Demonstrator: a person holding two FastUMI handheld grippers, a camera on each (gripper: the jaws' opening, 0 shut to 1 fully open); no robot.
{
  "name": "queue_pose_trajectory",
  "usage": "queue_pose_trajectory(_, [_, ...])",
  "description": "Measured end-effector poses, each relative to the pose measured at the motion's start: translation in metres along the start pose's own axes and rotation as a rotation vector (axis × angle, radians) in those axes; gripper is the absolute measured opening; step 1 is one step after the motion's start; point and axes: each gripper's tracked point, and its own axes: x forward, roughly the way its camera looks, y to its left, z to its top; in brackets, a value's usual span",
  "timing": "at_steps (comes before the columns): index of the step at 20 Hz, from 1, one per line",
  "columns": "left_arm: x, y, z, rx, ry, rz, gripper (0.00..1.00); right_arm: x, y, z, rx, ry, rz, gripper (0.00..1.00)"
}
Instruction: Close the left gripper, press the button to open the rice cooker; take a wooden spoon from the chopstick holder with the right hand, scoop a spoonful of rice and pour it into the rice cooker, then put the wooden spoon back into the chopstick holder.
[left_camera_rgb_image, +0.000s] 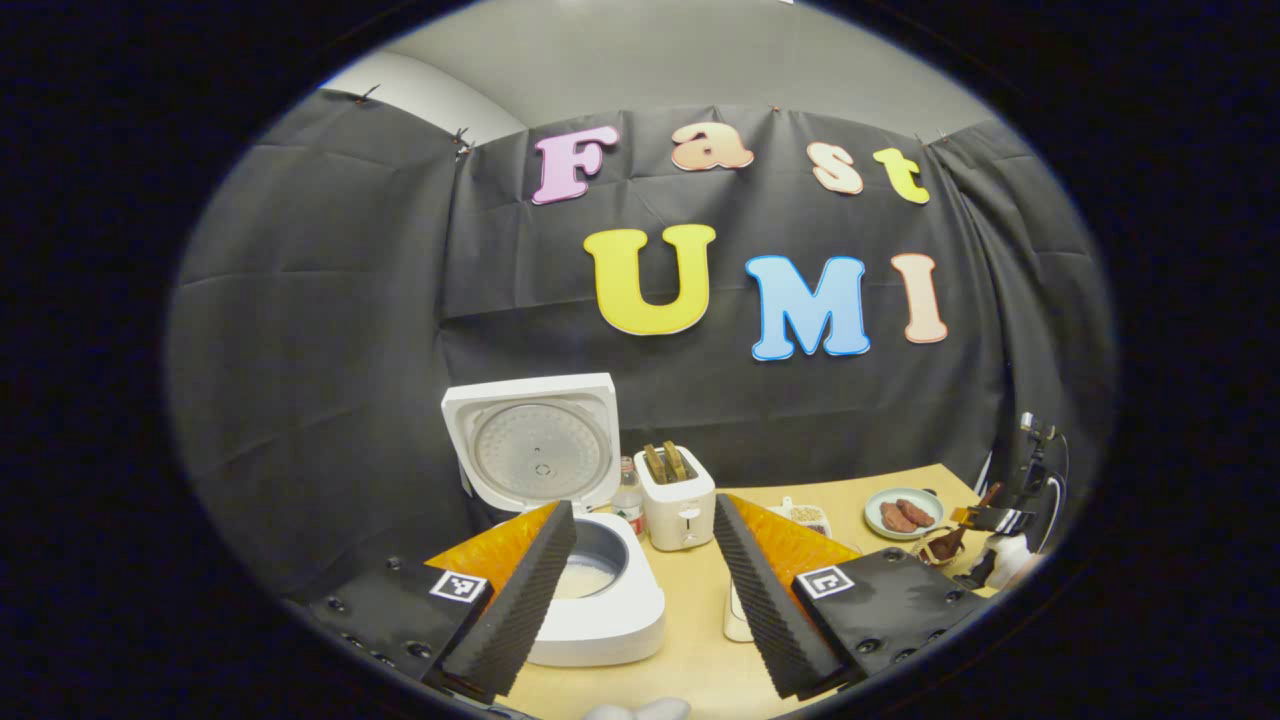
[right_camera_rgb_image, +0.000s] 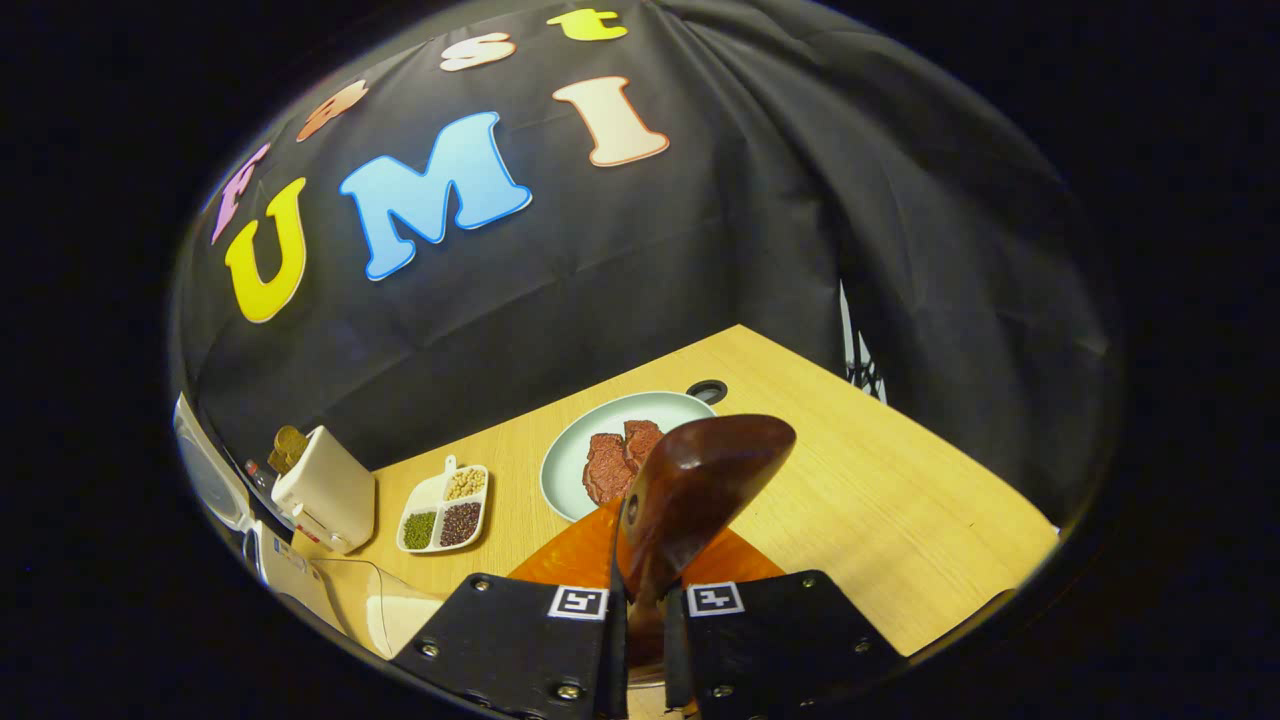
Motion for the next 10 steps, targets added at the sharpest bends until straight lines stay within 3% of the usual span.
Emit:
queue_pose_trajectory(4, [0.000, 0.009, -0.008, -0.007, -0.003, -0.007, 0.97, -0.041, 0.045, 0.057, -0.052, -0.097, 0.040, 0.15])
queue_pose_trajectory(6, [0.000, 0.014, -0.016, -0.013, 0.002, -0.008, 0.96, -0.065, 0.091, 0.078, -0.093, -0.132, 0.100, 0.15])
queue_pose_trajectory(10, [-0.002, 0.031, -0.027, -0.022, 0.003, 0.000, 0.98, -0.097, 0.178, 0.083, -0.201, -0.196, 0.176, 0.15])
